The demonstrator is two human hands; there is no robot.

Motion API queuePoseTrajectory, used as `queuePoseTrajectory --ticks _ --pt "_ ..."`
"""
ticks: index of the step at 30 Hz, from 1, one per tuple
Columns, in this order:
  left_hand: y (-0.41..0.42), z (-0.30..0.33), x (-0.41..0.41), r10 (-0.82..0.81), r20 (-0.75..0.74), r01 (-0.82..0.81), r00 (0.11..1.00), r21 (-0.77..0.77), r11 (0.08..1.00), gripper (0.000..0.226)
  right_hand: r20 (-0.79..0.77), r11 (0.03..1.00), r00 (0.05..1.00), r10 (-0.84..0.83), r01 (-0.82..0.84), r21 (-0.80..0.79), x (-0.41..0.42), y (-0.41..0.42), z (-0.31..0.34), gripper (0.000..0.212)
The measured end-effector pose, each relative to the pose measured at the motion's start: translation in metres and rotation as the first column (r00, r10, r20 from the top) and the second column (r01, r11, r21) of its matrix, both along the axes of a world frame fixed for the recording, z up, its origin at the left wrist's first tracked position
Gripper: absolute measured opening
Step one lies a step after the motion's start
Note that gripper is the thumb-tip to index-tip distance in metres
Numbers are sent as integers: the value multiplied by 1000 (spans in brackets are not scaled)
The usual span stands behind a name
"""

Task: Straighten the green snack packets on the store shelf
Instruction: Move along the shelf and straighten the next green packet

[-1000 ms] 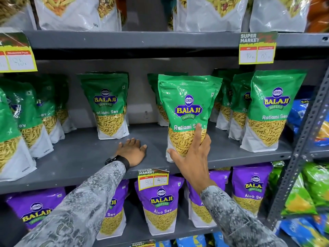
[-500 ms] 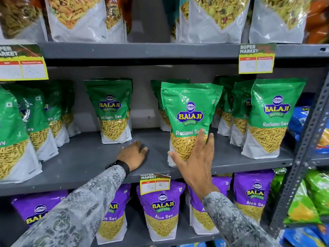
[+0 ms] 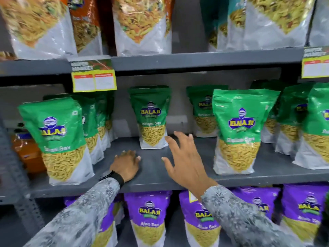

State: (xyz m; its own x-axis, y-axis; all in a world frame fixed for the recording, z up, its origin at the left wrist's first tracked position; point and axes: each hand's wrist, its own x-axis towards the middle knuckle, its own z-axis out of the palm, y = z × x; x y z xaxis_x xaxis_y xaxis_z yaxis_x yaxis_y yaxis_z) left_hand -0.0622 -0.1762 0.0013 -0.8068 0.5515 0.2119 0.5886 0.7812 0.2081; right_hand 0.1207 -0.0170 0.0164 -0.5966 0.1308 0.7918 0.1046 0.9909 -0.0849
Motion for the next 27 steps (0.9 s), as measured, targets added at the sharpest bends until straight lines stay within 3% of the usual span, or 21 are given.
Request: queuePoseTrajectory --ticks 4,10,15,19,27 --pt "-8 -2 -21 -2 43 4 999 -64 998 44 155 976 985 -82 111 -190 -78 -21 -5 98" --pt "-8 -8 -40 -64 60 72 996 -140 987 63 152 851 970 -189 240 -467 -155 -24 0 135" --pt "-15 -13 -50 -125 69 133 990 -126 983 67 93 724 965 -246 247 -644 -195 -27 3 161" --pt "-17 -18 -48 -129 75 138 989 -130 982 70 71 678 953 -295 261 -687 -212 -32 -1 163" --pt "-16 -18 -54 -142 69 150 987 -115 982 68 66 699 941 -331 292 -653 -219 -30 -11 149"
